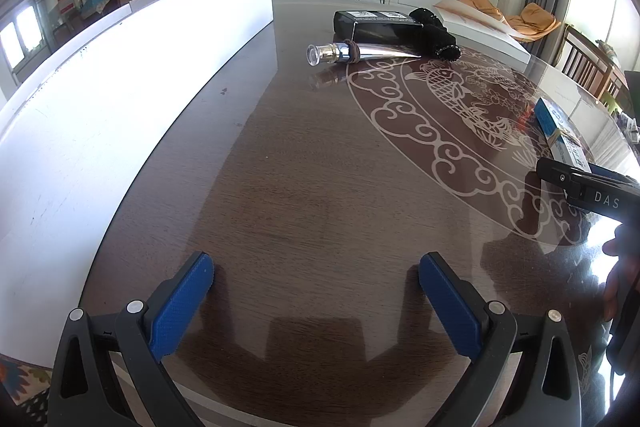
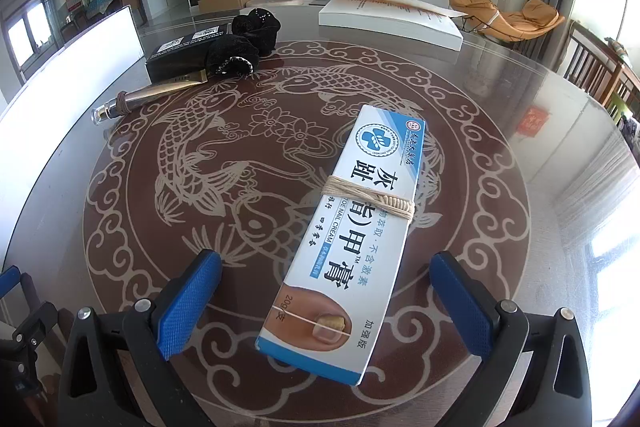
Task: Organize objects
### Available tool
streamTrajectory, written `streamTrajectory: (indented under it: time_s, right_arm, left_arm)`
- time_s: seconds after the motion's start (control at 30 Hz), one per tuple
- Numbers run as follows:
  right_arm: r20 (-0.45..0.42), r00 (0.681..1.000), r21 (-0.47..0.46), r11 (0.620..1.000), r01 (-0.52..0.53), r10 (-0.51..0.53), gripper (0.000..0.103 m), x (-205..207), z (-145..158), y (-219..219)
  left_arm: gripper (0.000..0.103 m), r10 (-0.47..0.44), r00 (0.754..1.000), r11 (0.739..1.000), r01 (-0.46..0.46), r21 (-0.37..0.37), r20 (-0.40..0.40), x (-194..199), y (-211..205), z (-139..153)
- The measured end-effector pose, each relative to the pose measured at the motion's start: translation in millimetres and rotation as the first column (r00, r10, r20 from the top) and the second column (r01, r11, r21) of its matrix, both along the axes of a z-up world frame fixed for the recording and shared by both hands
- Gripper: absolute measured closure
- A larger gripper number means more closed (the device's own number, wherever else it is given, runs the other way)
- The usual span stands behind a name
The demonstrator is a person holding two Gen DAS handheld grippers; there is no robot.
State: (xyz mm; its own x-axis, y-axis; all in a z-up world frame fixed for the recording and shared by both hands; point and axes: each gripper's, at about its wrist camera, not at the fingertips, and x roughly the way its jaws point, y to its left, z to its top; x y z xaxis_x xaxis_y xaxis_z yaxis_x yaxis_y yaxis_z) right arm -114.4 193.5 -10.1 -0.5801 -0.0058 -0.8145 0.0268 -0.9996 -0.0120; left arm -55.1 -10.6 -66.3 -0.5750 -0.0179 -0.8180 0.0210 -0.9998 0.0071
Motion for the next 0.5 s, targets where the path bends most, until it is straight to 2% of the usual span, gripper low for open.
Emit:
streamTrajectory:
  time_s: [0.17, 0.3, 0.5]
  right_arm:
    - [0.0, 1.0, 0.0, 1.0, 0.0, 0.0, 0.0, 0, 0, 0]
    - [0.0, 1.0, 0.0, 1.0, 0.0, 0.0, 0.0, 0, 0, 0]
    - [0.0, 1.0, 0.0, 1.0, 0.0, 0.0, 0.0, 0, 0, 0]
  left_arm:
    - [0.0, -0.011, 1.0, 1.0, 0.011, -0.001, 0.012, -2, 0, 0]
    - [0.0, -0.105, 0.991, 0.994, 0.105, 0.001, 0.084, -26, -3, 4]
    - [0.0, -0.231, 0.973, 0.97, 0.228, -0.083, -0.021, -95, -7, 48]
